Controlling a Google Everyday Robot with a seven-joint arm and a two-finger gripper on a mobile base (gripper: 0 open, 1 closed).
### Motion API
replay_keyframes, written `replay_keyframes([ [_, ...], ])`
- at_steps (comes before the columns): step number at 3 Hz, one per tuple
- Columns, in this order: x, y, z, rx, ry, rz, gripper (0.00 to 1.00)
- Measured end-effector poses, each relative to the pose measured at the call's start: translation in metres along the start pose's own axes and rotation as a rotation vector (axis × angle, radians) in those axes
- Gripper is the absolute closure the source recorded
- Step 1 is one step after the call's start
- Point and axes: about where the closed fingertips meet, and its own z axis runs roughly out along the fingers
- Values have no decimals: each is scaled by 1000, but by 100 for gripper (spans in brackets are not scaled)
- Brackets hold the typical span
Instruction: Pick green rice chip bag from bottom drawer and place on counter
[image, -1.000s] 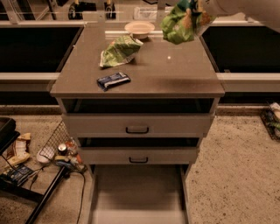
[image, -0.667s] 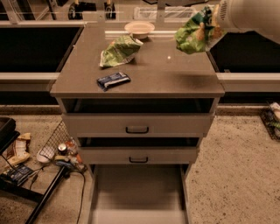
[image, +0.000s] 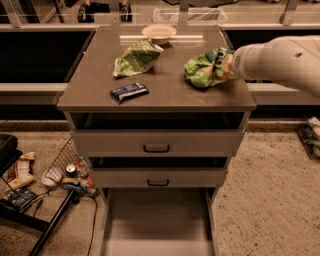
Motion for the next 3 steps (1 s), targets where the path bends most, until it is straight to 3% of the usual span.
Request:
replay_keyframes([
  [3,0,7,0,-10,2,-4,28],
])
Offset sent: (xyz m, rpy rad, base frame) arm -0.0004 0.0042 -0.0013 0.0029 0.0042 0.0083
